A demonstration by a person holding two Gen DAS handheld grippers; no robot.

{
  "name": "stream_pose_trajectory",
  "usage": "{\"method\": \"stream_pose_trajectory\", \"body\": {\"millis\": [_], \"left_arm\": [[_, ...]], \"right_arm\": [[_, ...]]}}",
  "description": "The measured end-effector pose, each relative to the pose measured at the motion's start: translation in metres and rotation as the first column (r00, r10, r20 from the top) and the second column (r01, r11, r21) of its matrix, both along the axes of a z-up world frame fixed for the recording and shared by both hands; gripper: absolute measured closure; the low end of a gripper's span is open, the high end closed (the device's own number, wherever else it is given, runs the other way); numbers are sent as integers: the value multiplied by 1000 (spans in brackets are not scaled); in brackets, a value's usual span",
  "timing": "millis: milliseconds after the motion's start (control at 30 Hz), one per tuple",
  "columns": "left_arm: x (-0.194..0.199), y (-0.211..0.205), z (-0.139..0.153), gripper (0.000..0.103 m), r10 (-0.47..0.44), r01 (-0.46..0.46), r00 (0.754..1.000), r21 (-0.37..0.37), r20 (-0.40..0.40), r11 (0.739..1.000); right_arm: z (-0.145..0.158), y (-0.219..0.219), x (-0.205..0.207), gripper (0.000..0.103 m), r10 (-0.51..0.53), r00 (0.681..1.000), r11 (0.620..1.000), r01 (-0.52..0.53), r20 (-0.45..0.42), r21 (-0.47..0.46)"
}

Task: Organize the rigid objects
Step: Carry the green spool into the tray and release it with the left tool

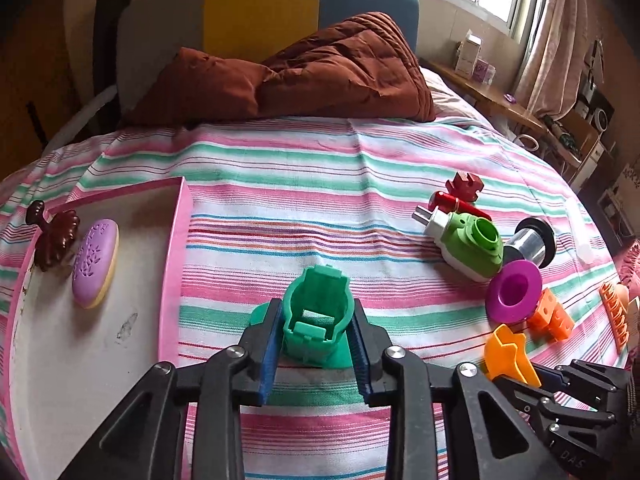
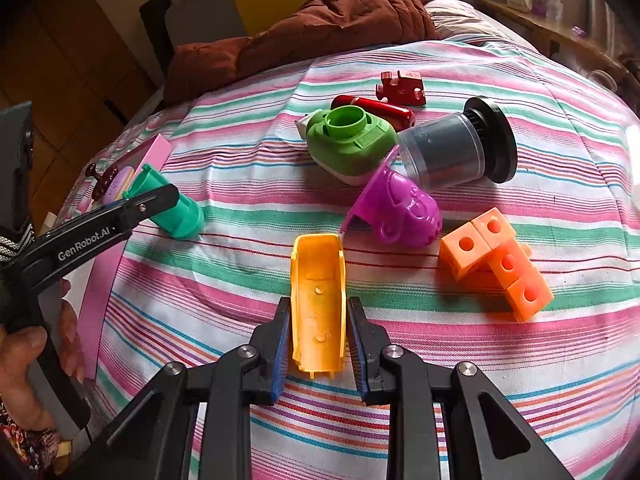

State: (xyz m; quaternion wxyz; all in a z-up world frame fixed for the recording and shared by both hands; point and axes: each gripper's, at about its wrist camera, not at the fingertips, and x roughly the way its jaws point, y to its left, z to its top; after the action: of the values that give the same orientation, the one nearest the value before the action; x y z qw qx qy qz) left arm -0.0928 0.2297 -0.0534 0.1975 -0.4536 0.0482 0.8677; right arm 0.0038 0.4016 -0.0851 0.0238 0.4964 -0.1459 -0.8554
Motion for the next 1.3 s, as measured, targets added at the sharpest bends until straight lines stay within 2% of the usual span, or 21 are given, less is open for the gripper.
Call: {"method": "stream_pose_trajectory", "body": {"millis": [167, 400, 600, 733, 900, 967, 1033, 1167, 1300], "left_arm": [[4, -9, 12, 73, 4, -5, 1000, 64, 6, 998], [13, -22, 47, 73, -14, 20, 999, 125, -53, 992], [-4, -54, 71, 73, 31, -17, 996, 160, -81, 987], [-31, -90, 72, 73, 89, -84, 996, 244, -9, 966], [-60, -116, 54, 73, 146, -156, 988, 248, 58, 956], [-70, -120, 45, 73, 142, -160, 986, 251, 90, 955], [-77, -122, 40, 73, 104, -132, 988, 284, 111, 950], [-86, -114, 39, 73, 24, -29, 999, 149, 34, 988], [-93, -101, 32, 73, -76, 75, 997, 30, 9, 997]], "right_arm": [[-1, 0, -1, 76, 2, 1000, 1000, -2, 0, 1], [-1, 0, -1, 76, -3, 1000, 1000, 3, -7, 4], [0, -2, 0, 76, 4, 1000, 1000, -4, -13, 26], [0, -2, 1, 76, 4, 1000, 1000, -4, -13, 26], [0, -1, 0, 76, 5, 1000, 1000, -5, -14, 27], [0, -2, 0, 76, 5, 1000, 1000, -5, -14, 27], [0, -2, 0, 76, 6, 1000, 1000, -6, -14, 25], [0, -1, 0, 76, 6, 1000, 1000, -6, -13, 19], [0, -2, -1, 76, 7, 1000, 1000, -7, -13, 19]]}}
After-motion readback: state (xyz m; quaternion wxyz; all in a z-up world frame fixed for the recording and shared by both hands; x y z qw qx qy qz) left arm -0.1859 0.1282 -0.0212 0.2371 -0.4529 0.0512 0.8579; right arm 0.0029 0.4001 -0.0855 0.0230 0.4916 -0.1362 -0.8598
